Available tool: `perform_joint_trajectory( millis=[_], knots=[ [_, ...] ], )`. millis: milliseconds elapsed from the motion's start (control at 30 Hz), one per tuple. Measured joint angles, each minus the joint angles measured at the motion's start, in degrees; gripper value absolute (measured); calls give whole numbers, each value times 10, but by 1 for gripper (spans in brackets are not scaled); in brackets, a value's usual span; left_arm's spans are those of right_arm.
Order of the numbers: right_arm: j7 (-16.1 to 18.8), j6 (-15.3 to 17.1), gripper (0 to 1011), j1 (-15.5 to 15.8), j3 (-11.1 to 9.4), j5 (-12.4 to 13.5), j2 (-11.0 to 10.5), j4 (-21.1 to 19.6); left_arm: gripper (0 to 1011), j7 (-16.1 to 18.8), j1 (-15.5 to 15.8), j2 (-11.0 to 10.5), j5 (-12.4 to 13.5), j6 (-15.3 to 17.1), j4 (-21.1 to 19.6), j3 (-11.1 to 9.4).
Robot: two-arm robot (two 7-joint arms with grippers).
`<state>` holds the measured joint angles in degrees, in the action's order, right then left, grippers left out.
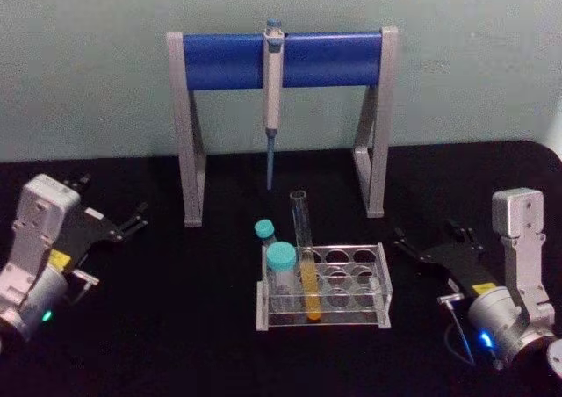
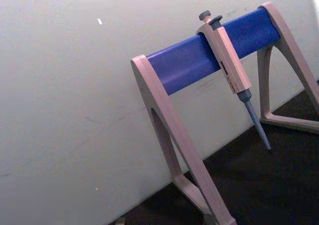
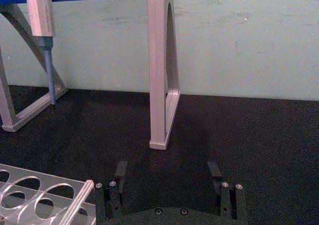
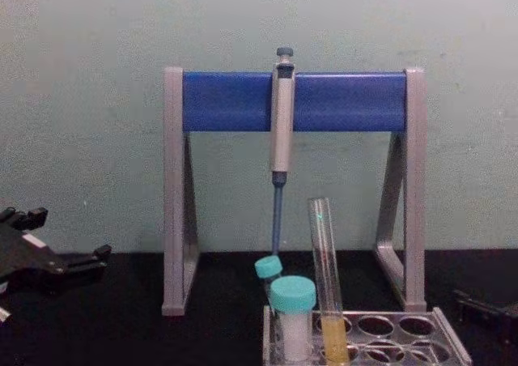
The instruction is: Pick up the test tube from the test tube rack, shake it, then place it back into the test tube rack.
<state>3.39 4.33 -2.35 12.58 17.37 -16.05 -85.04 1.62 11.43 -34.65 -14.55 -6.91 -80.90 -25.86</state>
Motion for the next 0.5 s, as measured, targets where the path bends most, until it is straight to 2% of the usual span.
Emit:
perform_joint_trajectory(
  millis=[500],
  knots=[
    [0,-1,1000,0,0,1,0,-1,1001,0,0,0,0,0,0,0]
  ],
)
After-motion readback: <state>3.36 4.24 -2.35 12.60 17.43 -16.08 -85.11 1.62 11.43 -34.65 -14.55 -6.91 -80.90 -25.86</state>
